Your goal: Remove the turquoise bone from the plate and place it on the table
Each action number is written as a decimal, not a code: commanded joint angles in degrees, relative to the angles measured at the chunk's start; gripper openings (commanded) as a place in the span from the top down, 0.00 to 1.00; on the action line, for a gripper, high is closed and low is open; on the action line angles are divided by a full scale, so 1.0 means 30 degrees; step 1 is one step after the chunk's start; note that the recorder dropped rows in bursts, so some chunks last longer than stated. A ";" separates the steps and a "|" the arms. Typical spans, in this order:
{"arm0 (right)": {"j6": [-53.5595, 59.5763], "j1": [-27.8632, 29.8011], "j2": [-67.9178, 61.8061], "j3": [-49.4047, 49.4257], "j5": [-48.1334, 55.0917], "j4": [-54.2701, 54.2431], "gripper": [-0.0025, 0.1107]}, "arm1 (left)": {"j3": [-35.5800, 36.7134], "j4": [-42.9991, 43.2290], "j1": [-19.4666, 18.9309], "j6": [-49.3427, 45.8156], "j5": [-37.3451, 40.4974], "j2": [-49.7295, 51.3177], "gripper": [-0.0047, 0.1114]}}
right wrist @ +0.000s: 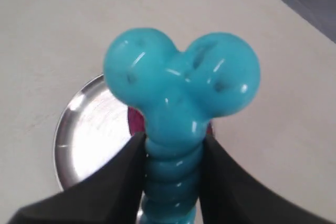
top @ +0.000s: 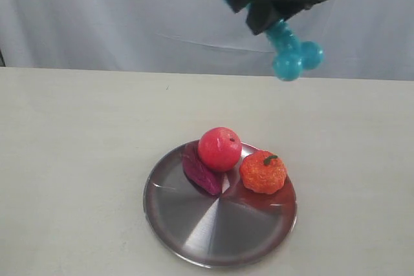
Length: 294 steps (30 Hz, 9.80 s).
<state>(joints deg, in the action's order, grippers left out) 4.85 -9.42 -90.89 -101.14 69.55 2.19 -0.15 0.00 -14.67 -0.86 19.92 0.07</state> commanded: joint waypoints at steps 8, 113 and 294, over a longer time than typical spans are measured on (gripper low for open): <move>-0.0636 0.7046 0.1081 0.1179 0.0138 -0.1425 0.97 | 0.0049 0.0000 -0.0004 0.0080 -0.0102 -0.0025 0.96; 0.0802 0.7969 0.7271 0.9302 -0.7484 -0.2208 0.98 | 0.0049 0.0000 -0.0004 0.0080 -0.0102 -0.0025 0.96; -0.4192 0.7969 3.0297 3.3714 -1.6580 0.0644 0.98 | 0.0049 0.0000 -0.0004 0.0080 -0.0102 -0.0025 0.96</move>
<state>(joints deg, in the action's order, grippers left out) -7.77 14.13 -0.33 -0.07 20.00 3.71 -0.15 0.00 -14.67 -0.86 19.92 0.07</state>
